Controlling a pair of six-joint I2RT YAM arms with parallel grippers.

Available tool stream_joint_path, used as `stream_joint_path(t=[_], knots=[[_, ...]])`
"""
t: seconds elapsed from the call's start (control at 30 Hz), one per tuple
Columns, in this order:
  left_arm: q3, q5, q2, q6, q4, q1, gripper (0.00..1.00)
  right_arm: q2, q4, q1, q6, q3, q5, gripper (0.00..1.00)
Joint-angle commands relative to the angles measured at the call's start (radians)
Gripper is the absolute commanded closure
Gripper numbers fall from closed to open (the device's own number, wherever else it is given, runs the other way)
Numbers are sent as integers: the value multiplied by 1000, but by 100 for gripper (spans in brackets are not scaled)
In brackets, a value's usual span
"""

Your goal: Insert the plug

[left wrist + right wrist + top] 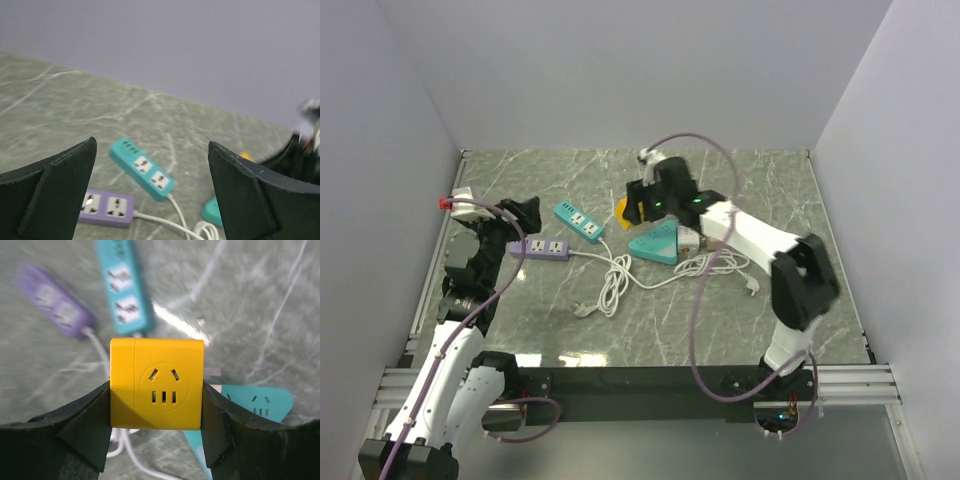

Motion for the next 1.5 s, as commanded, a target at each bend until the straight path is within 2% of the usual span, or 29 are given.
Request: stream_joint_path(t=[0.0, 0.03, 0.17, 0.27, 0.4, 0.53, 0.63, 0.7, 0.9, 1.4, 1.47], knots=[[-6, 296, -17, 56, 123, -5, 1, -193, 154, -80, 18, -81, -370, 76], [-7, 415, -15, 59, 138, -6, 2, -213, 173, -100, 28, -107, -485, 78], [-20, 695, -12, 50, 224, -14, 2, -281, 296, -117, 61, -201, -755, 83], [6, 789, 14, 32, 235, -52, 2, -306, 370, -113, 95, -236, -922, 85], [52, 805, 49, 35, 177, -124, 4, -352, 425, -102, 118, -278, -1039, 86], [69, 772, 48, 55, 132, -141, 4, -407, 581, -96, 193, -340, -1098, 86], [75, 876, 67, 27, 158, -149, 4, -438, 641, -96, 247, -371, -1133, 86], [83, 954, 92, 7, 174, -160, 4, -456, 648, -96, 255, -382, -1150, 86], [111, 1025, 132, -24, 174, -202, 4, -484, 648, -96, 250, -394, -1150, 86], [114, 1091, 138, -88, 235, -239, 3, -468, 641, -96, 255, -384, -1135, 87], [126, 1072, 159, -73, 197, -252, 3, -471, 654, -96, 267, -384, -1136, 87]])
